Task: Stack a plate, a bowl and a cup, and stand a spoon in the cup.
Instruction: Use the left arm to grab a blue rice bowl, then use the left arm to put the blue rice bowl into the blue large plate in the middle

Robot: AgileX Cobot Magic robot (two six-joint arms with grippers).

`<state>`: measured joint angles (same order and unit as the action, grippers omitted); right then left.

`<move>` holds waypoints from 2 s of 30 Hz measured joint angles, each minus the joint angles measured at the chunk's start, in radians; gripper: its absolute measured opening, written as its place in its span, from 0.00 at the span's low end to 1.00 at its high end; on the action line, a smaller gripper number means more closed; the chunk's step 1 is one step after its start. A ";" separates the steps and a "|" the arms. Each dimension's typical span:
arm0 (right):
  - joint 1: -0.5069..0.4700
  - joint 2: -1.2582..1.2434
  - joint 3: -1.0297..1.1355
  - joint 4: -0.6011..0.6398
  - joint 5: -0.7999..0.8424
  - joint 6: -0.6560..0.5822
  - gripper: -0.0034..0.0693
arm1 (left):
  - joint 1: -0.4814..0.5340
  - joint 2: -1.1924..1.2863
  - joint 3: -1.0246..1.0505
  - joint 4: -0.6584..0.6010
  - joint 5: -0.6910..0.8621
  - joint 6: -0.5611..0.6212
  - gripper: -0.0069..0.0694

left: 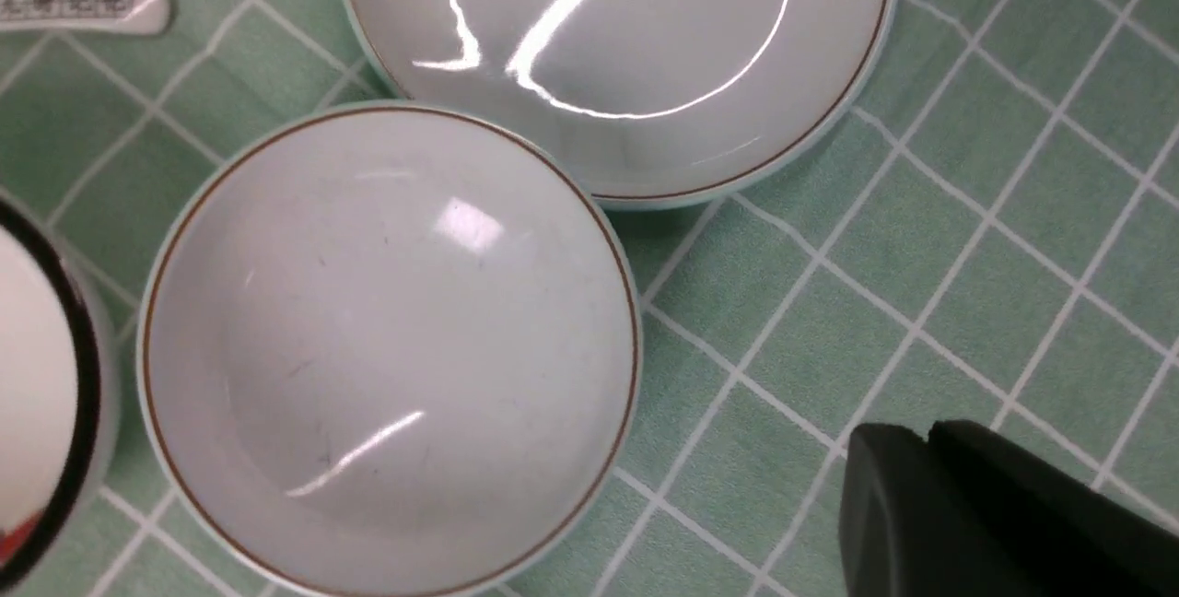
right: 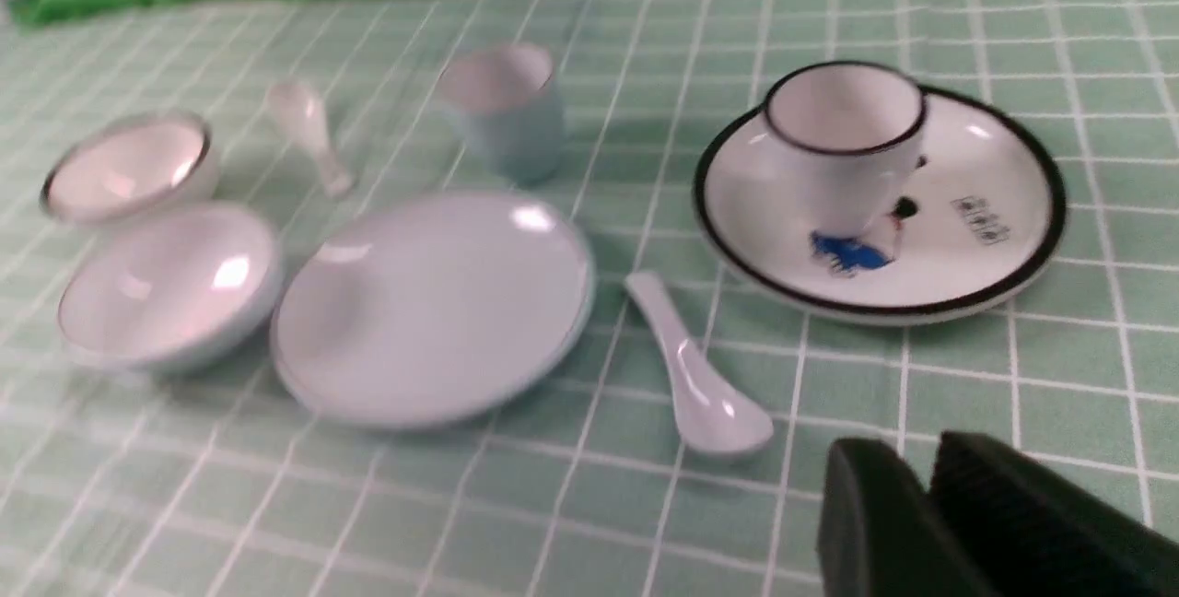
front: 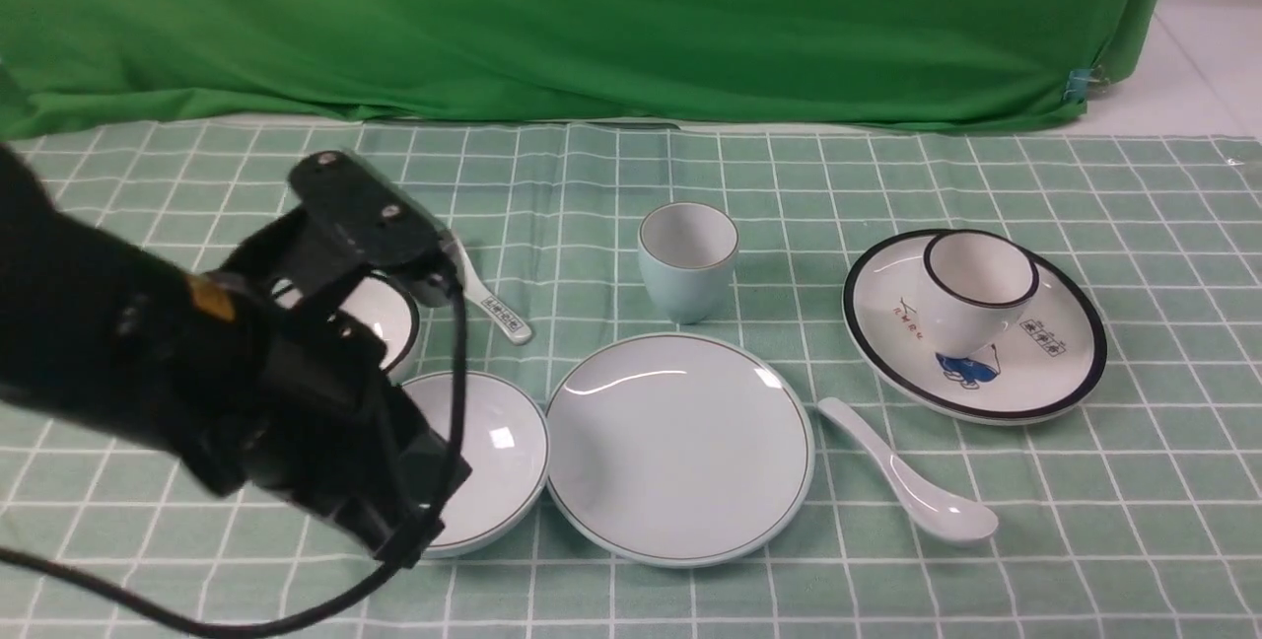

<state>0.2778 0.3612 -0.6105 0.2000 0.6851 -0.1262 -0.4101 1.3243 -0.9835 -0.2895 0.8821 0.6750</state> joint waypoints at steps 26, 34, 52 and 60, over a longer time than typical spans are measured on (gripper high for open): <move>0.147 0.254 -0.134 -0.028 0.130 -0.150 0.24 | -0.031 0.450 -0.128 0.192 -0.020 0.111 0.63; 0.148 0.254 -0.134 -0.029 0.112 -0.159 0.24 | -0.032 0.474 -0.131 0.152 0.003 0.115 0.25; 0.148 0.254 -0.134 -0.031 0.088 -0.183 0.24 | -0.301 0.318 -0.270 0.270 -0.125 -0.136 0.12; 0.148 0.254 -0.134 -0.031 0.088 -0.179 0.24 | -0.349 0.513 -0.348 0.289 -0.159 -0.058 0.12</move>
<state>0.4262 0.6152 -0.7443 0.1691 0.7732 -0.3053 -0.7595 1.8371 -1.3315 0.0000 0.7233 0.6171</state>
